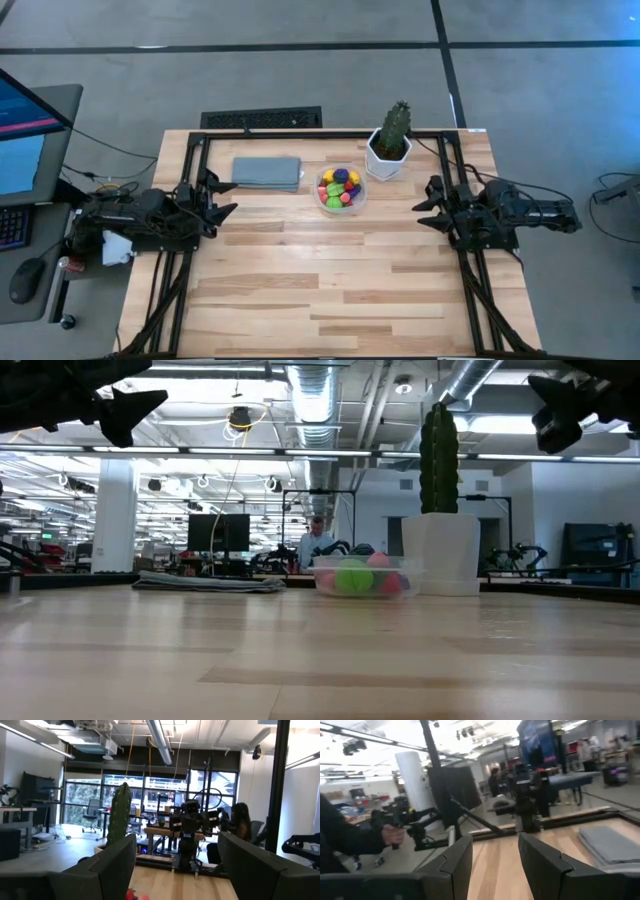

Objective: Pick and placing Produce into tupperware
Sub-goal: Return to Home Position

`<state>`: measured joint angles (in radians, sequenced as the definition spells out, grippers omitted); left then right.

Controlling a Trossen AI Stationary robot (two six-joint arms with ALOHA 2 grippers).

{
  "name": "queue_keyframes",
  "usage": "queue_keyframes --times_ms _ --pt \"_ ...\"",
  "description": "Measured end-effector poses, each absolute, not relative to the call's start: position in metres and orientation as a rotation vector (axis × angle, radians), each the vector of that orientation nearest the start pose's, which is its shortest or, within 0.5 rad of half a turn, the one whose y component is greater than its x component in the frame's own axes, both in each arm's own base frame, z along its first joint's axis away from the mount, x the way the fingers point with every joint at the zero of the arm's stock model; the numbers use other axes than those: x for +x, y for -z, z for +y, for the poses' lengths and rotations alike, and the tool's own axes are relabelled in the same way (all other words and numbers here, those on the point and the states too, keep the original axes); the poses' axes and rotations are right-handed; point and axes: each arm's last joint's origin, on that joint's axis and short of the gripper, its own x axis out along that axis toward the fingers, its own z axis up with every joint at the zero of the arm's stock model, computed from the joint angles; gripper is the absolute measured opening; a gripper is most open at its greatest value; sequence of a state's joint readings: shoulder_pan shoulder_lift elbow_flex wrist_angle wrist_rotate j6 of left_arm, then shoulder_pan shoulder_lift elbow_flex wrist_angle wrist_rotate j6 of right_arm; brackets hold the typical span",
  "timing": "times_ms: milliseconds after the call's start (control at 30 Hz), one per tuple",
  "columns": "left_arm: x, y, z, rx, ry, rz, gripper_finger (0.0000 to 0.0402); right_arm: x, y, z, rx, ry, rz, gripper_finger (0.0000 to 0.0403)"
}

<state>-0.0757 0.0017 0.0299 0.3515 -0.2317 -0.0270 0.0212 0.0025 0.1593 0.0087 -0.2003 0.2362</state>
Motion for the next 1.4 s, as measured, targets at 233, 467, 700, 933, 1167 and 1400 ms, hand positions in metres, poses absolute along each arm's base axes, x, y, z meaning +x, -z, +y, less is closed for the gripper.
queue_keyframes --times_ms 233,467,700,933,1167,1400 --pt "0.089 -0.206 0.000 -0.087 -0.149 -0.379 0.0270 0.084 -0.216 0.004 0.198 -0.114 -0.137 0.0182" --pt "0.089 -0.206 0.000 -0.081 -0.167 -0.375 0.0270 0.085 -0.212 0.004 0.198 -0.102 -0.108 0.0182" --pt "0.089 -0.206 0.000 -0.077 -0.167 -0.374 0.0270 0.096 -0.181 0.003 0.251 -0.089 -0.155 0.0182" --pt "0.089 -0.206 0.001 -0.094 -0.176 -0.371 0.0270 0.096 -0.182 0.002 0.210 -0.056 -0.168 0.0182" --pt "0.092 -0.194 0.001 -0.151 -0.183 -0.253 0.0270 0.097 -0.174 0.001 0.242 -0.040 -0.087 0.0182" --pt "0.094 -0.186 0.000 -0.165 -0.174 -0.165 0.0270 0.097 -0.167 0.000 0.289 -0.002 -0.016 0.0182"
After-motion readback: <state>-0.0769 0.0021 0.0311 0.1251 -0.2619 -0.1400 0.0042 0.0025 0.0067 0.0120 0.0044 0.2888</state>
